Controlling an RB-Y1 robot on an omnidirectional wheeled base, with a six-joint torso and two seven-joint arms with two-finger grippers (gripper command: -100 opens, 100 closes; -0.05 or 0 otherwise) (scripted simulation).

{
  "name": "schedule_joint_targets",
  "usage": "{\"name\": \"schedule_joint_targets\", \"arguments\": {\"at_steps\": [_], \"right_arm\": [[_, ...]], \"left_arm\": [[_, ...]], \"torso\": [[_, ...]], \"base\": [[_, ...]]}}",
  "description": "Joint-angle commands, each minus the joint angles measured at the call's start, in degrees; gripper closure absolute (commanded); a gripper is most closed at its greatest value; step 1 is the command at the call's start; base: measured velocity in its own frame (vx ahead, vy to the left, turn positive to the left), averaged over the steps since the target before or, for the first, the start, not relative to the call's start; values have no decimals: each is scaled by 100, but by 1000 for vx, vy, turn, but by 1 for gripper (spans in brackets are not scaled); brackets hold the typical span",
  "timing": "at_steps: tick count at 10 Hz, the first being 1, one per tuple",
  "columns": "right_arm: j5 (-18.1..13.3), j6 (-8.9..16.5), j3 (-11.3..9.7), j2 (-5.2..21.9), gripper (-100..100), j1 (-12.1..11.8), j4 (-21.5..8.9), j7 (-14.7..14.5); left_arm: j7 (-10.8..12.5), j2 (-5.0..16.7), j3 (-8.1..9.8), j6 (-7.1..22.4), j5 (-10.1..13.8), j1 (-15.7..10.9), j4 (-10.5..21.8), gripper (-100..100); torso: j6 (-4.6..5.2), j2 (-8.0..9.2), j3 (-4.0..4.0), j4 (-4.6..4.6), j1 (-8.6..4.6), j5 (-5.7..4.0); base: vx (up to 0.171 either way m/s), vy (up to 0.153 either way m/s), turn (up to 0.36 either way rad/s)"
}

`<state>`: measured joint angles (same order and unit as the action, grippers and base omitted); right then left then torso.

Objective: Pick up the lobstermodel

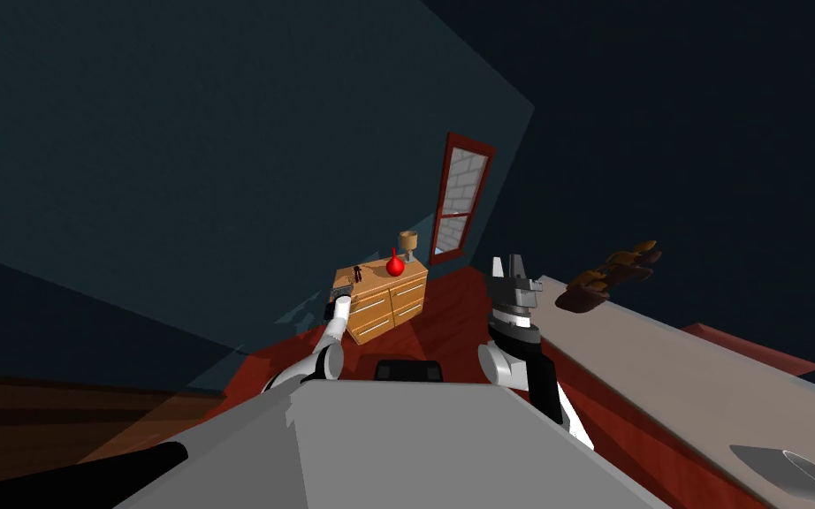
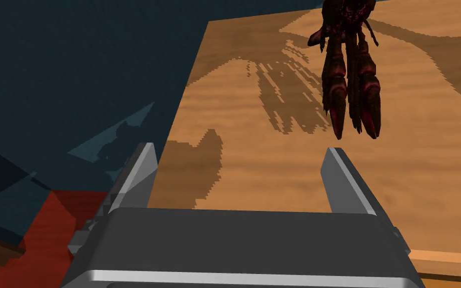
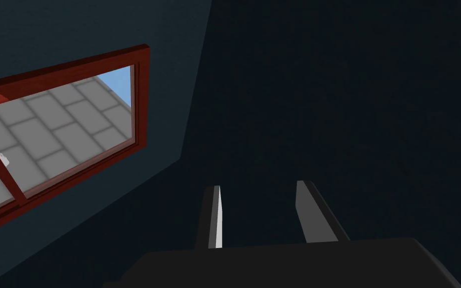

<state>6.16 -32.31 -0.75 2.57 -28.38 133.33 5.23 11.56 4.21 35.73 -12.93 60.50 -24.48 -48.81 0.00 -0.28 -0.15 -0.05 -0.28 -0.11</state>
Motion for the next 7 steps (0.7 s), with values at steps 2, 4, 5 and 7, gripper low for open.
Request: {"name": "schedule_joint_targets", "arguments": {"at_steps": [2, 4, 5, 7], "right_arm": [[0, 0, 0, 0, 0, 0, 0, 0], [0, 0, 1, 1, 0, -1, 0, 0], [0, 0, 1, 1, 0, -1, 0, 0], [0, 0, 2, 2, 0, -2, 0, 0]], "left_arm": [[-51, -153, 62, 102, 70, -213, 267, -100], [-102, -277, 129, 159, 108, -312, 345, -100], [-149, -394, 192, 196, 135, -398, 396, -100], [-221, -548, 293, 214, 155, -538, 422, -100]], "torso": [[0, -5, -3, -1, 11, 2], [-2, -29, -17, -6, 36, 7], [-2, -23, -14, -6, 42, 8], [-5, -52, -29, -10, 82, 16]], "base": [[95, -29, 14], [135, 21, 21], [131, 62, 43], [249, 150, 59]]}}
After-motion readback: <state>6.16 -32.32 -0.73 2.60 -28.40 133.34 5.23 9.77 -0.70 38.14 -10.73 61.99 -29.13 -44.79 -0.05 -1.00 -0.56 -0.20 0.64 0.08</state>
